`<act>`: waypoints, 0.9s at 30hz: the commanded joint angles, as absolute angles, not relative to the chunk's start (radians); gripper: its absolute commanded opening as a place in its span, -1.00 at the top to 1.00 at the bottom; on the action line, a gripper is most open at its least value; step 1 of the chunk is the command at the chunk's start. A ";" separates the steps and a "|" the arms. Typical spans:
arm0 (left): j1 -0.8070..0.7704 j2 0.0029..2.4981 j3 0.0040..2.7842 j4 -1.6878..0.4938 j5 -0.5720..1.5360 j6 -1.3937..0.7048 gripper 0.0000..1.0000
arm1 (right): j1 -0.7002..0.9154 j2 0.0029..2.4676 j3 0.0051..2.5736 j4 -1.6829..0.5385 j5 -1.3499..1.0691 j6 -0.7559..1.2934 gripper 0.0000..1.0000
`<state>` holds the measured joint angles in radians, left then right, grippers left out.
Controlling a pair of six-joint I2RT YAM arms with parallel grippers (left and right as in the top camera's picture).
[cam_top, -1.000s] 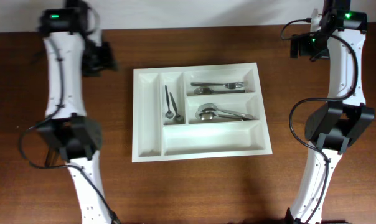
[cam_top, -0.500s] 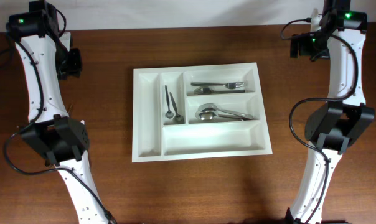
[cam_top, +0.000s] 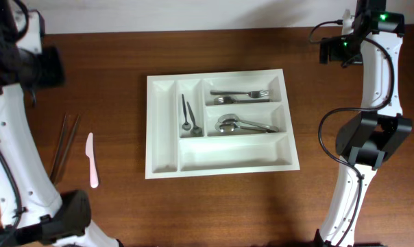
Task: Pack container
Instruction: 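Lower the left gripper and grasp the pink plastic knife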
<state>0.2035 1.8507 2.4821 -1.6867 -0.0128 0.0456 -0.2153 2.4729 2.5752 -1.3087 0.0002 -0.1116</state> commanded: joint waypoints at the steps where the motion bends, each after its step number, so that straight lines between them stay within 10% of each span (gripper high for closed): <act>1: 0.204 1.843 2.168 -1.619 -0.026 0.057 0.20 | -0.216 2.448 2.593 -1.308 0.005 -0.107 -0.97; 14: 0.206 1.720 1.354 -1.069 -0.022 0.058 0.18 | -0.216 2.448 2.593 -1.309 0.005 -0.107 -0.97; 27: 0.311 1.720 1.139 -0.964 -0.113 0.050 0.18 | -0.216 2.448 2.593 -1.309 0.005 -0.107 -0.97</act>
<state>0.2676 1.7477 1.1732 -0.9756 -0.0860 0.0456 -0.2153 2.4729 2.5752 -1.3090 0.0002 -0.1112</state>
